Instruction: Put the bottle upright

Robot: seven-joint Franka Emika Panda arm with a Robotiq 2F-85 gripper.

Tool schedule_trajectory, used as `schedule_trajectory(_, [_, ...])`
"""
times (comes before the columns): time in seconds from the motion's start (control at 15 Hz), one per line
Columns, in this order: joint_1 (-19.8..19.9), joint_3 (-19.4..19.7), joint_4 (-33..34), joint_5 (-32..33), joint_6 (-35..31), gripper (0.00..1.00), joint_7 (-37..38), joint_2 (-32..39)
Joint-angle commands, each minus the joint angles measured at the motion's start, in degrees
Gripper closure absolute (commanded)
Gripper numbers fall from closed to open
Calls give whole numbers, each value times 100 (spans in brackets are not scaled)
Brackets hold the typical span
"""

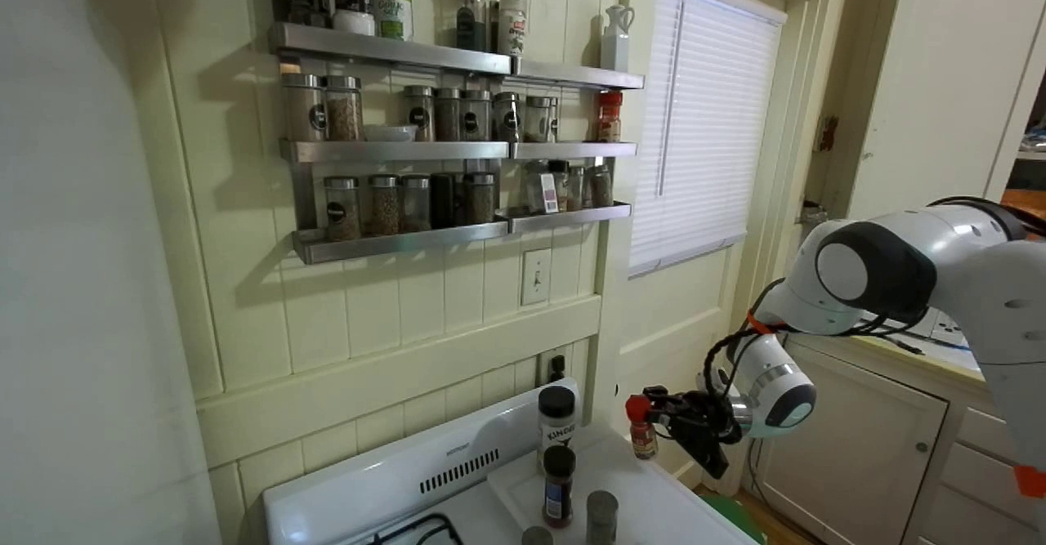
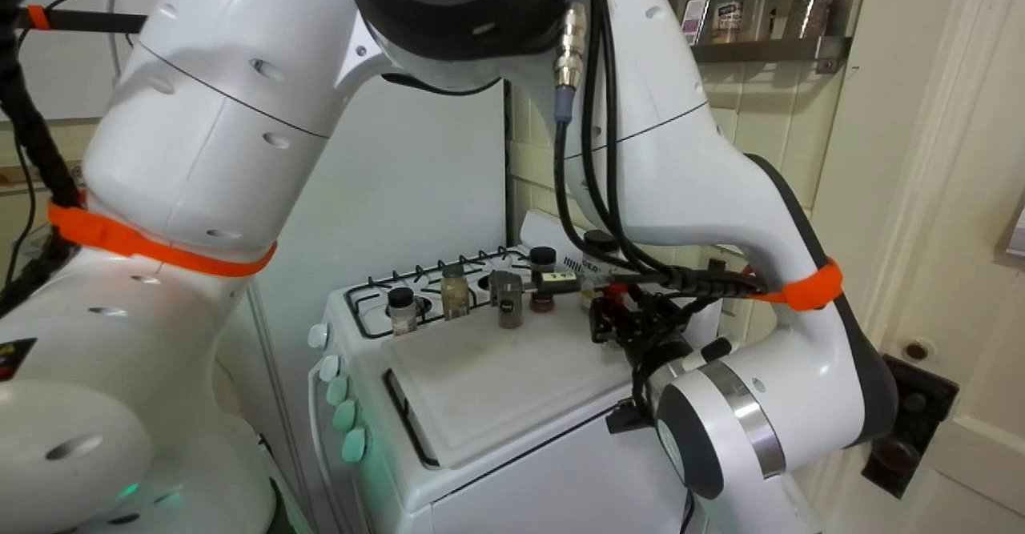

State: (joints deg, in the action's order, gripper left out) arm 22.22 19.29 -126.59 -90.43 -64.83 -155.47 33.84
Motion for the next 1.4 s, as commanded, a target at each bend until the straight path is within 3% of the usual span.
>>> schedule_trajectory(0.0, [34,-108,431,108,267,75,-184,443])
schedule_trajectory(0.73, [65,-206,943,139,491,75,-188,994])
schedule_trajectory(0.87, [68,-200,993,143,550,51,-189,1041])
schedule_trajectory(0.93, [76,-194,1015,144,580,25,-190,1064])
schedule_trajectory(1.0, [81,-189,1037,148,602,25,-192,1081])
schedule_trajectory(1.2, [95,-168,1070,169,635,5,-193,1119])
schedule_trajectory(1.33, [101,-156,1097,178,634,0,-192,1150])
